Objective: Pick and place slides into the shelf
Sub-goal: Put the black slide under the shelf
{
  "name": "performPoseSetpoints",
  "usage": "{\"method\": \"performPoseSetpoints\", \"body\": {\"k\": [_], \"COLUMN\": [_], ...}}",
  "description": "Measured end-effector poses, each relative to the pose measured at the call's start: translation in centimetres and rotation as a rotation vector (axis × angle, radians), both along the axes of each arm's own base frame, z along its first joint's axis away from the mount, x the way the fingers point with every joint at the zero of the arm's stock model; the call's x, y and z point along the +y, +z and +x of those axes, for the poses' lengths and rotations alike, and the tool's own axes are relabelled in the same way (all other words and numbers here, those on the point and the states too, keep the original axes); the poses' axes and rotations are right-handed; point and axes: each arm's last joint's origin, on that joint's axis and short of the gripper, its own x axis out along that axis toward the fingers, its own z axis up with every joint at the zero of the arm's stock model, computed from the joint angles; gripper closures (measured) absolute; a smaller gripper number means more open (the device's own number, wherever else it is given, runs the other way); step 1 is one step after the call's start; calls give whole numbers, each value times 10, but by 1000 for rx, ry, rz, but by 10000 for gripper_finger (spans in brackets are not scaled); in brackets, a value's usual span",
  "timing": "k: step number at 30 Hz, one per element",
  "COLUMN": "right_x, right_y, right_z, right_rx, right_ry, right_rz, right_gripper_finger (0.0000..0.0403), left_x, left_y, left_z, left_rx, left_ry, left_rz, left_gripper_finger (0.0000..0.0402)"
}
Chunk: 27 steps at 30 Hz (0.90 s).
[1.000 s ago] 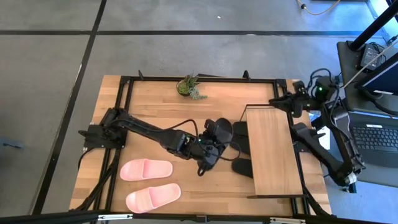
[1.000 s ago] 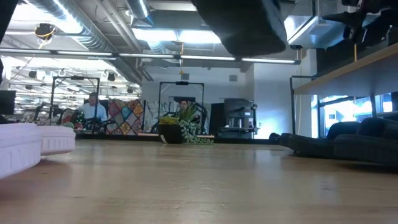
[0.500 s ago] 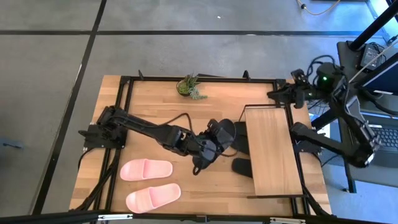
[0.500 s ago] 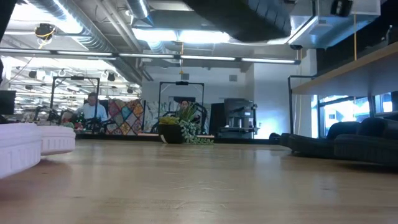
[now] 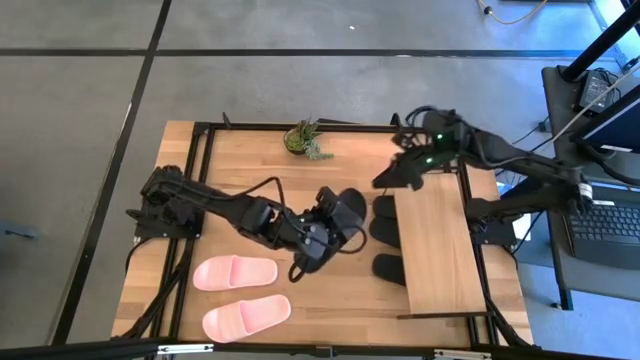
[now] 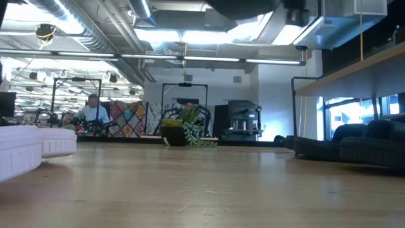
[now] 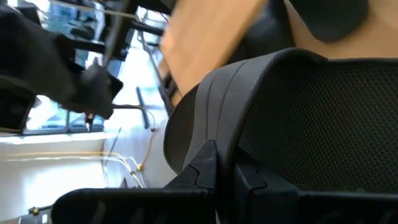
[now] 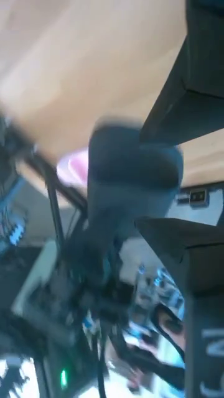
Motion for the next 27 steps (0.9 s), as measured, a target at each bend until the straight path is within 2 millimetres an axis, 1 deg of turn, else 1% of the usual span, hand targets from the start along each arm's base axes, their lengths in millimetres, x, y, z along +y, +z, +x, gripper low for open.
{"method": "performPoseSetpoints", "body": {"k": [4, 7, 12, 18, 22, 27], "right_x": [9, 14, 17, 17, 18, 27], "right_y": [-1, -11, -29, -46, -54, -52], "right_z": [23, 35, 53, 69, 76, 83], "right_rx": [-65, -13, 69, 126, 146, 91], "right_ry": [64, 77, 96, 100, 108, 140], "right_rz": [-7, 14, 42, 46, 55, 45], "right_gripper_finger": [215, 215, 215, 215, 215, 215], "left_x": [-7, -15, -30, -43, -49, -46], "left_y": [-2, -1, -2, -4, -3, -4], "left_z": [-6, -9, -16, -21, -24, -25], "left_rx": [17, 10, 28, 21, 11, 21], "left_ry": [25, 30, -28, -59, -54, -32], "left_rz": [41, 95, 88, 30, 54, 82], "left_gripper_finger": [399, 399, 399, 399, 399, 399]}}
